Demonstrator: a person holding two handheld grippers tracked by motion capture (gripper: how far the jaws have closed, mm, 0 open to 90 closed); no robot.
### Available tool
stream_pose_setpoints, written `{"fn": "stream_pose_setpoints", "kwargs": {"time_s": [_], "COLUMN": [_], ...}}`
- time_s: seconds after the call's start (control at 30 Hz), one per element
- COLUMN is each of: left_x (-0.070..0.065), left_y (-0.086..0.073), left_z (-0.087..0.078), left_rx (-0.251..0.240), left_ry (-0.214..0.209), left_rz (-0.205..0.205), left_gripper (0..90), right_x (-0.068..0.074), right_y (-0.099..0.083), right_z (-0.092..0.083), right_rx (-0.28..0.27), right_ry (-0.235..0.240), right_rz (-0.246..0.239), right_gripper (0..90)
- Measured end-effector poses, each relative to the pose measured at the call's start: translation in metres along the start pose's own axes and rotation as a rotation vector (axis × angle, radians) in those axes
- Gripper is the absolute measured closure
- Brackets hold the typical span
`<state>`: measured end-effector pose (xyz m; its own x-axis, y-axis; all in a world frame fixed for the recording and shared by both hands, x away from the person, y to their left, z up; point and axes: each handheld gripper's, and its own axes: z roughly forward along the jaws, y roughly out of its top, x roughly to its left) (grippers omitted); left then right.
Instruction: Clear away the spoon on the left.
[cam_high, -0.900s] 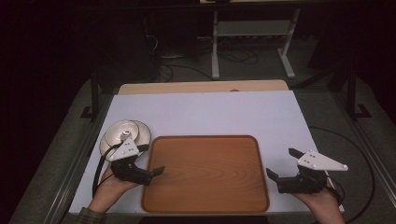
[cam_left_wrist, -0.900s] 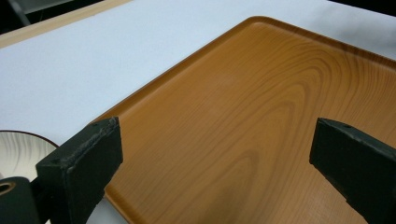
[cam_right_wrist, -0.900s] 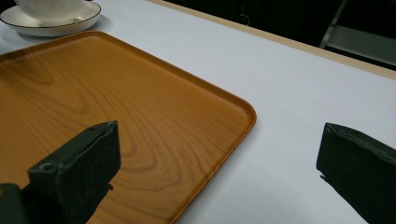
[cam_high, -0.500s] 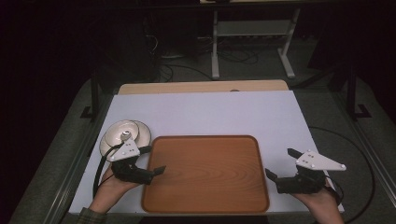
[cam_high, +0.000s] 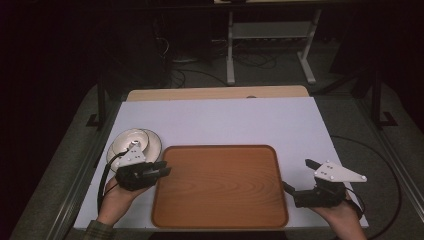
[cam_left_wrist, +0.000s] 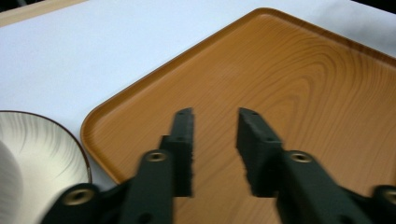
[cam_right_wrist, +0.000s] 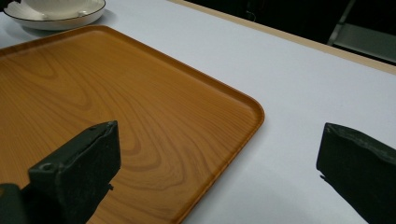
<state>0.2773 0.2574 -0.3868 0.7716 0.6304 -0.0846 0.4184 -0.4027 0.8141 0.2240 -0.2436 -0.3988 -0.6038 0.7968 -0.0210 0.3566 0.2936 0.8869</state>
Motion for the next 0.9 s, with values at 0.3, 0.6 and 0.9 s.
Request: {"fn": "stream_pose_setpoints", "kwargs": {"time_s": [0.3,0.6,0.9], "left_x": [0.008,0.016,0.011], "left_y": [0.001,-0.004,-0.011], "left_z": [0.002,0.002,0.006], "left_rx": [0.015,0.031,0.077], "left_ry": [0.0,0.014,0.018], "left_rz": [-0.017,-0.025,-0.023], "left_gripper": [89.6,89.5,89.5], "right_x": [0.001,0.001,0.002], "right_y": [0.0,-0.001,-0.001], "right_z": [0.002,0.002,0.002], "right_rx": [0.006,0.007,0.007], "right_ry": [0.003,0.003,0.005], "right_rz": [-0.006,-0.007,-0.011], "right_gripper": [0.0,0.0,0.0]}}
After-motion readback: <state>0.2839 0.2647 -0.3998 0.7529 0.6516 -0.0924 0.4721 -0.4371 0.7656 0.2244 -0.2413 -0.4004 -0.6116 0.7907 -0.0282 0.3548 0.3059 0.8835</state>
